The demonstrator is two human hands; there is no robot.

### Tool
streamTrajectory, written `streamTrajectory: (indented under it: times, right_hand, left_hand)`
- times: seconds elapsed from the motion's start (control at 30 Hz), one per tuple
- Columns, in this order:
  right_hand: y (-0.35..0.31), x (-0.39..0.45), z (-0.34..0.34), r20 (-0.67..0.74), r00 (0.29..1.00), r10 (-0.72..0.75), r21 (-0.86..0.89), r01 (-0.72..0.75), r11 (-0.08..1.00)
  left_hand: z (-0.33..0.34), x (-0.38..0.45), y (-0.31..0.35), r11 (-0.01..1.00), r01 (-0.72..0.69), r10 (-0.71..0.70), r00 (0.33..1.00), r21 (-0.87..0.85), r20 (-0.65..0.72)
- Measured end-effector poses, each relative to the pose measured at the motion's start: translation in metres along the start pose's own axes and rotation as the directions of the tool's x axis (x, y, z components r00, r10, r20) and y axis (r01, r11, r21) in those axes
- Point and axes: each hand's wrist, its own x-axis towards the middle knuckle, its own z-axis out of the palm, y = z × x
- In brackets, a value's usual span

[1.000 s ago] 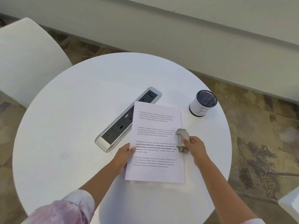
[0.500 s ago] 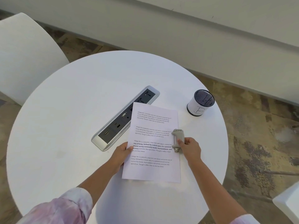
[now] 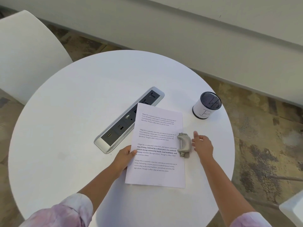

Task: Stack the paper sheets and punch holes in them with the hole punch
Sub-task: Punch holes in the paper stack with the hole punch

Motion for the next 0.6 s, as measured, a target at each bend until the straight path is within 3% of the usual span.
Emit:
streamTrajectory:
  times: [0.17,0.33,0.6]
  right_hand:
    - [-0.022,0.014,0.008,0.014,0.996,-0.088,-0.111,0.089,0.990]
    - [-0.028,0.016,0.020,0.038,0.944,-0.327,-0.219,0.327,0.919]
    - [-0.023,0.011,0.036,-0.021,0.929,-0.371,-0.294,0.348,0.890]
  left_hand:
    - [0.001,-0.002,0.004,1.000,-0.016,0.016,1.000,0.026,-0.005]
    - [0.001,0.001,0.001,0.999,-0.033,0.033,0.999,0.038,-0.009]
    - [-0.001,0.005,-0.003,0.998,-0.039,0.040,0.999,0.049,-0.012]
